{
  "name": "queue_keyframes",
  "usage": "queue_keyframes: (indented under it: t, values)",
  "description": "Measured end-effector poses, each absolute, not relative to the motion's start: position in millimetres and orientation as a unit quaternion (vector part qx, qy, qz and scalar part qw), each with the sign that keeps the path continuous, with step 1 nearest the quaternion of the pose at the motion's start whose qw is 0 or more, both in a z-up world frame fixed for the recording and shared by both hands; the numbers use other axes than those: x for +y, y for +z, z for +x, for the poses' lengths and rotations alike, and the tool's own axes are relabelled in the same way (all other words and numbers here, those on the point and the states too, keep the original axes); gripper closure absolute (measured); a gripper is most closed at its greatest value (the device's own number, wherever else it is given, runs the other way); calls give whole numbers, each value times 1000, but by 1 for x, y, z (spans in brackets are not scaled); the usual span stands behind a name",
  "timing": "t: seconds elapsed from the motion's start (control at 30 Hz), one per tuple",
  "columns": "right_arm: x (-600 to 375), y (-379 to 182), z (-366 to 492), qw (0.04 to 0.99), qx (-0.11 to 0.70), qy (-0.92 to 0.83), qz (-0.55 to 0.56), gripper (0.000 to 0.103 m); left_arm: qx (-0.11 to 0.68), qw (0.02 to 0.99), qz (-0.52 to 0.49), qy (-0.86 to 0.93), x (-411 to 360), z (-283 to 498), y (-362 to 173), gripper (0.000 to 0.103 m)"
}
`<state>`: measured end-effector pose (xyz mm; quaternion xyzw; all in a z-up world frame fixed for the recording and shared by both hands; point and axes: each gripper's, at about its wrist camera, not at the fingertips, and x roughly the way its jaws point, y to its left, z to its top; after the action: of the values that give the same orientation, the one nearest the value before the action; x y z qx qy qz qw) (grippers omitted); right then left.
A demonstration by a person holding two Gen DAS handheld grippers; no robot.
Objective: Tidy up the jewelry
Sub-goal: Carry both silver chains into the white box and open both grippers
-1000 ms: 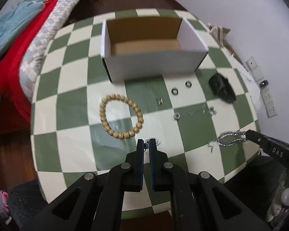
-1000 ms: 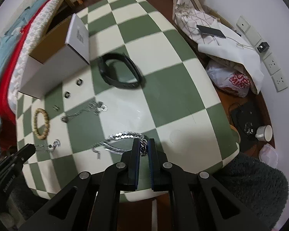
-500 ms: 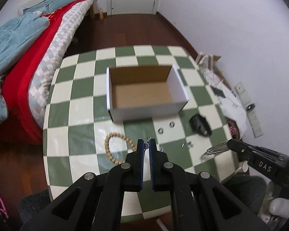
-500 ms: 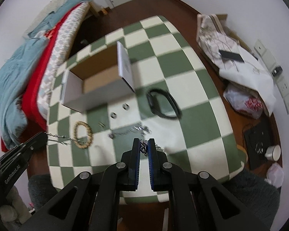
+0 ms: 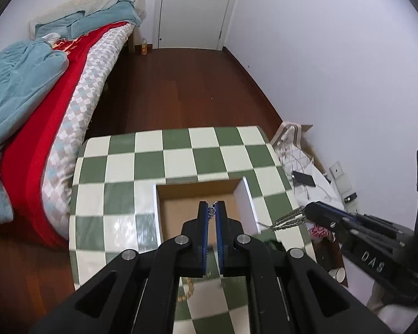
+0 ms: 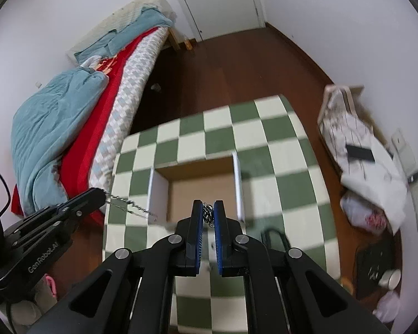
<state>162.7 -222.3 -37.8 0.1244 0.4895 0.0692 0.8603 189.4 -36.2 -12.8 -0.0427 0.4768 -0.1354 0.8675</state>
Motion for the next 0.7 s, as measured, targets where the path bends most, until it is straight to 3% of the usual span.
queue_keyframes:
  t: [0.13,0.47,0.7]
  values:
    - [-211,-52,198,848,507,75,131,95,497,855,-56,-134,-32,220,-33,100]
    - [-184,-148,272,793,592,77,116,95,588,791,-106,-129,-20,278,-128,100]
    - [-179,-180,298,777,619,71,92,95,616,769,-124,-120,-17,297,-152,100]
